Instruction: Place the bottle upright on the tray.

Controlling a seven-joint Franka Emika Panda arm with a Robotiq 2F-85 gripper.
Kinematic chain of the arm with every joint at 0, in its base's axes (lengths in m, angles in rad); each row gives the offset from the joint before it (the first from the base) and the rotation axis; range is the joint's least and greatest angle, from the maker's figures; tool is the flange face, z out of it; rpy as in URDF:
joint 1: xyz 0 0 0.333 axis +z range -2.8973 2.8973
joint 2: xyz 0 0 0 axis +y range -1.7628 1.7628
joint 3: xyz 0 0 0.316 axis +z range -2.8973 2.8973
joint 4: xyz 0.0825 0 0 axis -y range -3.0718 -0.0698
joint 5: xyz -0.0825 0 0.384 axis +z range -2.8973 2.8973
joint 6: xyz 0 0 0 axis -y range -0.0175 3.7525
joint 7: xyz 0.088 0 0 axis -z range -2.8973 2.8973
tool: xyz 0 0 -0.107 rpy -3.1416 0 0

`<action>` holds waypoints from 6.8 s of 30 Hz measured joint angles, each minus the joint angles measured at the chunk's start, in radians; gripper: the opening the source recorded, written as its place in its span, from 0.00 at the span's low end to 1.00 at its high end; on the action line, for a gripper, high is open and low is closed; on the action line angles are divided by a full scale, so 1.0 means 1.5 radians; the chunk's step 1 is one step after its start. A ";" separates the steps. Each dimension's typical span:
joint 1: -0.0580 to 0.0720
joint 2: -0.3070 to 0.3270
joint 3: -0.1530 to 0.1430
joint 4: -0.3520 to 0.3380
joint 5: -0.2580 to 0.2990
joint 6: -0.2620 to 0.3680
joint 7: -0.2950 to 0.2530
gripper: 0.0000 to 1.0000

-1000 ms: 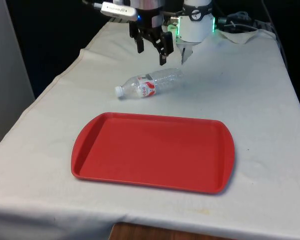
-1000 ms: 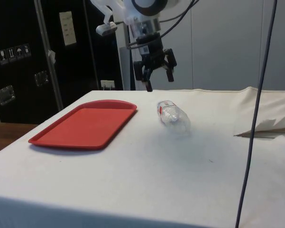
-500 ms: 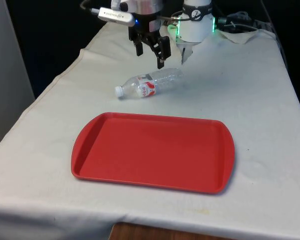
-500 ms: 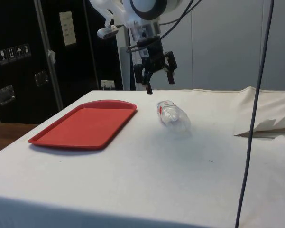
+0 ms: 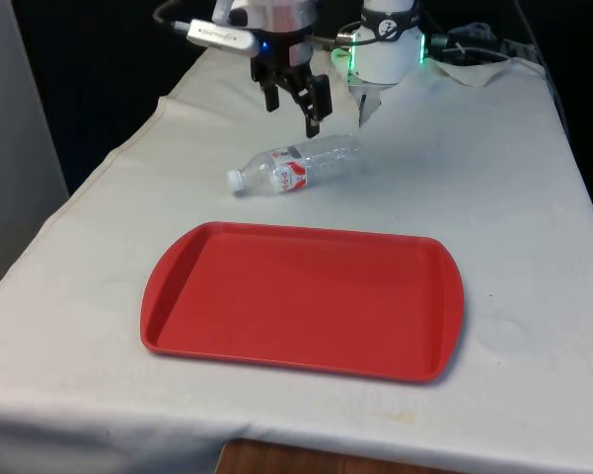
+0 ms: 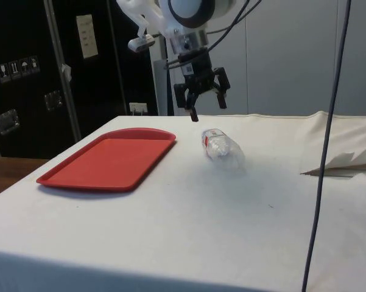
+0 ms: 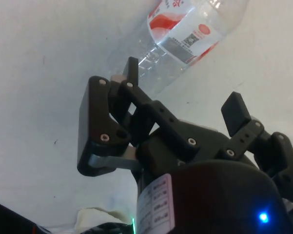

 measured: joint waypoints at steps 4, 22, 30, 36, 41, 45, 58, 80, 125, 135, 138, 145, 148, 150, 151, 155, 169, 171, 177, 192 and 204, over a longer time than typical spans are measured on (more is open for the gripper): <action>-0.001 0.005 -0.005 0.001 0.007 0.000 0.000 1.00; -0.008 0.031 -0.027 0.009 0.038 -0.001 -0.004 1.00; -0.011 0.035 -0.037 0.015 0.061 -0.005 -0.017 1.00; -0.011 0.035 -0.039 0.016 0.088 -0.006 -0.027 1.00; -0.012 0.039 -0.043 0.016 0.112 -0.007 -0.039 1.00; -0.012 0.045 -0.046 0.017 0.130 -0.007 -0.050 1.00; -0.015 0.070 -0.063 0.035 0.198 -0.030 -0.094 1.00; -0.023 0.131 -0.087 0.099 0.265 -0.117 -0.140 1.00; -0.037 0.279 -0.141 0.234 0.391 -0.293 -0.211 1.00; -0.042 0.305 -0.143 0.245 0.417 -0.314 -0.222 1.00; -0.043 0.315 -0.144 0.251 0.423 -0.321 -0.223 1.00; -0.047 0.340 -0.147 0.277 0.437 -0.344 -0.223 1.00; -0.047 0.355 -0.151 0.292 0.446 -0.359 -0.223 1.00; -0.048 0.369 -0.155 0.306 0.454 -0.373 -0.223 1.00; -0.048 0.369 -0.155 0.306 0.454 -0.373 -0.223 1.00; -0.048 0.380 -0.159 0.315 0.461 -0.388 -0.226 1.00; -0.048 0.384 -0.160 0.315 0.467 -0.393 -0.233 1.00; -0.047 0.384 -0.160 0.314 0.467 -0.393 -0.233 1.00; -0.046 0.390 -0.159 0.313 0.467 -0.393 -0.233 1.00; -0.045 0.395 -0.159 0.314 0.468 -0.393 -0.233 0.57; -0.045 0.395 -0.165 0.324 0.469 -0.421 -0.233 0.02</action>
